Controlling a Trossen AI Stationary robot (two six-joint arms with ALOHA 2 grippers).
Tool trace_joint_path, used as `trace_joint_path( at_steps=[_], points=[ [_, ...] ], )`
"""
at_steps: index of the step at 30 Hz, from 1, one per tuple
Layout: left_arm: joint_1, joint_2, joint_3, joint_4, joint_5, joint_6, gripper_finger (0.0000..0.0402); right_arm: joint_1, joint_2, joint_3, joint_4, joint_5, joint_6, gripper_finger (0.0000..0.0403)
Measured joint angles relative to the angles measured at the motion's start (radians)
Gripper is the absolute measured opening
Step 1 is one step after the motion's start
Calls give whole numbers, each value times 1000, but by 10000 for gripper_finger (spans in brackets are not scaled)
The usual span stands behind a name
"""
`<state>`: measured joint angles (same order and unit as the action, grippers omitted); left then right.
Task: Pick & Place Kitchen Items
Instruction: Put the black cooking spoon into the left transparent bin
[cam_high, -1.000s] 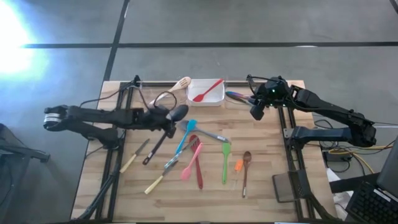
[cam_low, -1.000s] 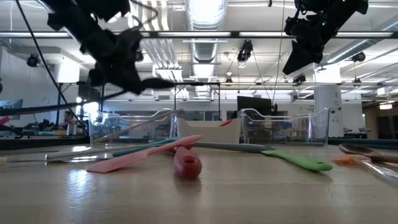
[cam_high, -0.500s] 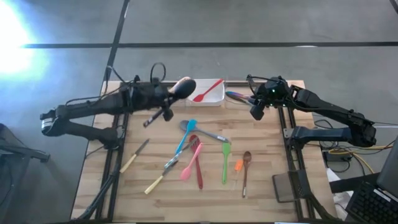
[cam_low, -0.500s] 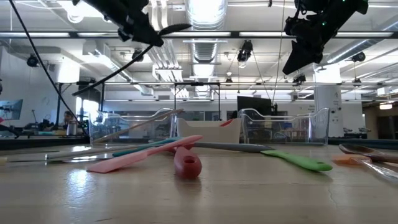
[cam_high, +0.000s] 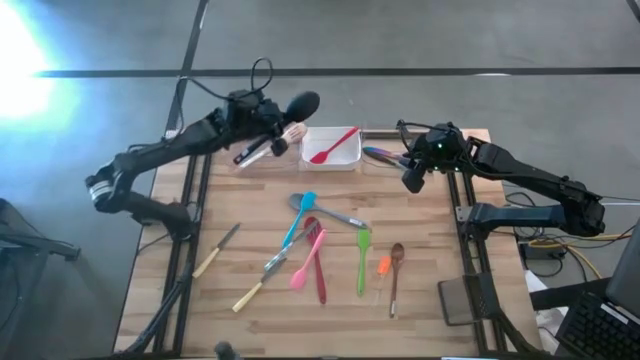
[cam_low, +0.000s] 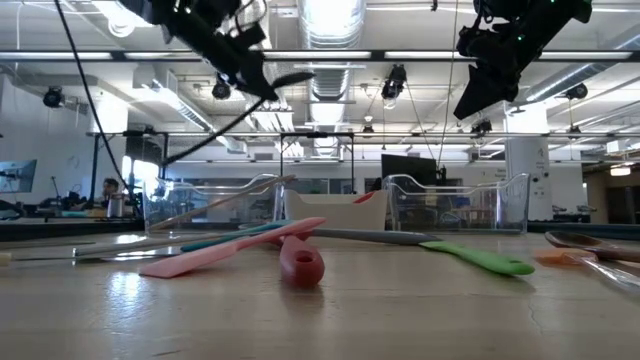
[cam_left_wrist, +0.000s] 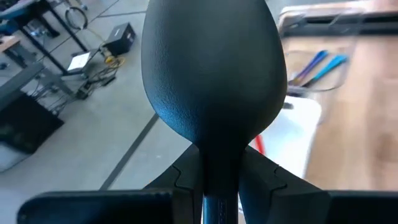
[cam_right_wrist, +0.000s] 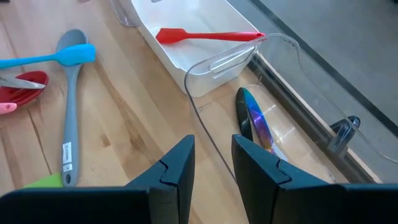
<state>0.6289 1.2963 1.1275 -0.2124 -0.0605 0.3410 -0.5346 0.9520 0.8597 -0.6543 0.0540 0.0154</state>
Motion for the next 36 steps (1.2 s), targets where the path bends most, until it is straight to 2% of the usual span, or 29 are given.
trace_joint_path(
  at_steps=[9, 17, 21, 36],
  points=[
    [136, 136, -1, 63, 128, -29, 71, 0, 0, -3, 0, 0, -15, 98],
    [150, 219, -6, 70, 132, -34, 71, 0, 0, -5, 1, 0, -19, 98],
    [150, 242, -39, 146, 142, -35, 71, 0, 0, -5, 1, 0, -19, 98],
    [161, 232, -188, 276, 144, -34, 71, 0, 0, -5, 1, 0, -18, 98]
  ],
)
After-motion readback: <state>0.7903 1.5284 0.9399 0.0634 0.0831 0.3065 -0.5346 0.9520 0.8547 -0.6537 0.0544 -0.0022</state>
